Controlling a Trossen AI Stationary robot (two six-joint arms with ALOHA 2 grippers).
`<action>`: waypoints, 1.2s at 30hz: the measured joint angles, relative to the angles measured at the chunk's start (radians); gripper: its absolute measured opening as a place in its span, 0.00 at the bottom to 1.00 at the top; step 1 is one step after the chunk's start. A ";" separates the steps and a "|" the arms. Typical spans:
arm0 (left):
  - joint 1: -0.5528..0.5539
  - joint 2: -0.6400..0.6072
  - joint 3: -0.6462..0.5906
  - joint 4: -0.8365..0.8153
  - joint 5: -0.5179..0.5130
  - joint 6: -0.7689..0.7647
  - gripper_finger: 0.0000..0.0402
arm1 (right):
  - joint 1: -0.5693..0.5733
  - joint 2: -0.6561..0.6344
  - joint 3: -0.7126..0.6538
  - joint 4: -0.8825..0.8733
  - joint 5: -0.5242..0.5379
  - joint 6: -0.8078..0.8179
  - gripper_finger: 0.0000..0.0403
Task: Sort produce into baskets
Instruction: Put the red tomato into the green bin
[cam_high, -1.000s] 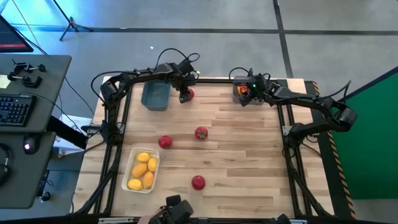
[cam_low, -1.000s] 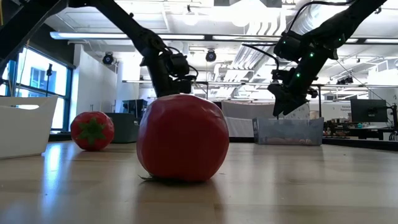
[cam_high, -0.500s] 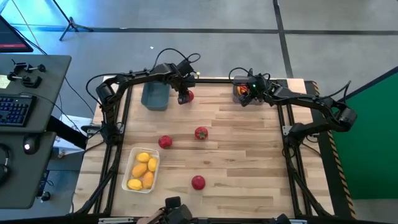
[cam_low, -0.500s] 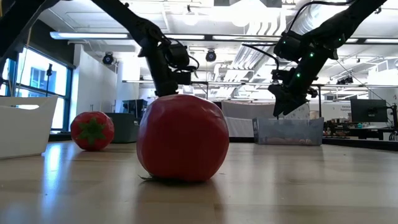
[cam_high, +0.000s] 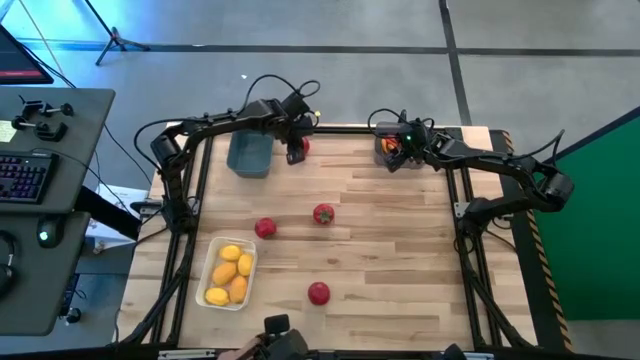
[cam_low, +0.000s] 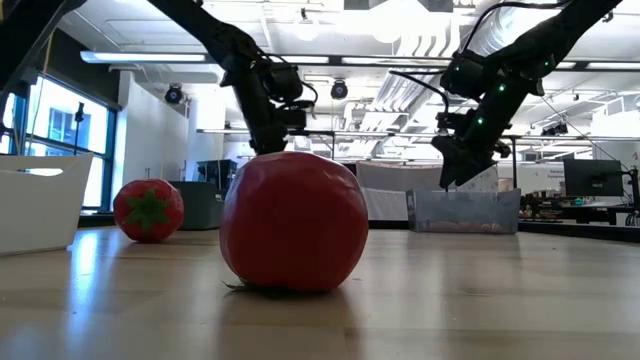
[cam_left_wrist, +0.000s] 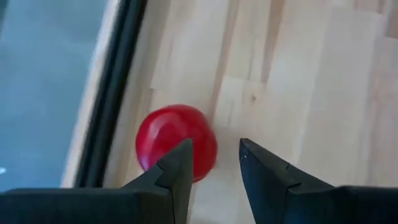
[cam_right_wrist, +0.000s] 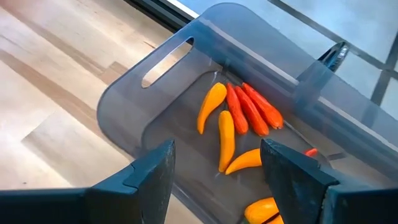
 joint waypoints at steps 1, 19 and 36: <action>-0.001 0.000 0.000 0.006 -0.010 0.002 0.30 | 0.000 0.000 0.000 0.000 -0.005 0.001 0.56; 0.052 0.033 0.002 0.002 -0.072 0.015 0.64 | 0.000 0.000 0.000 -0.016 -0.158 0.008 0.56; 0.085 0.122 0.005 0.053 -0.023 0.008 0.64 | 0.000 0.000 0.000 -0.014 -0.157 0.008 0.56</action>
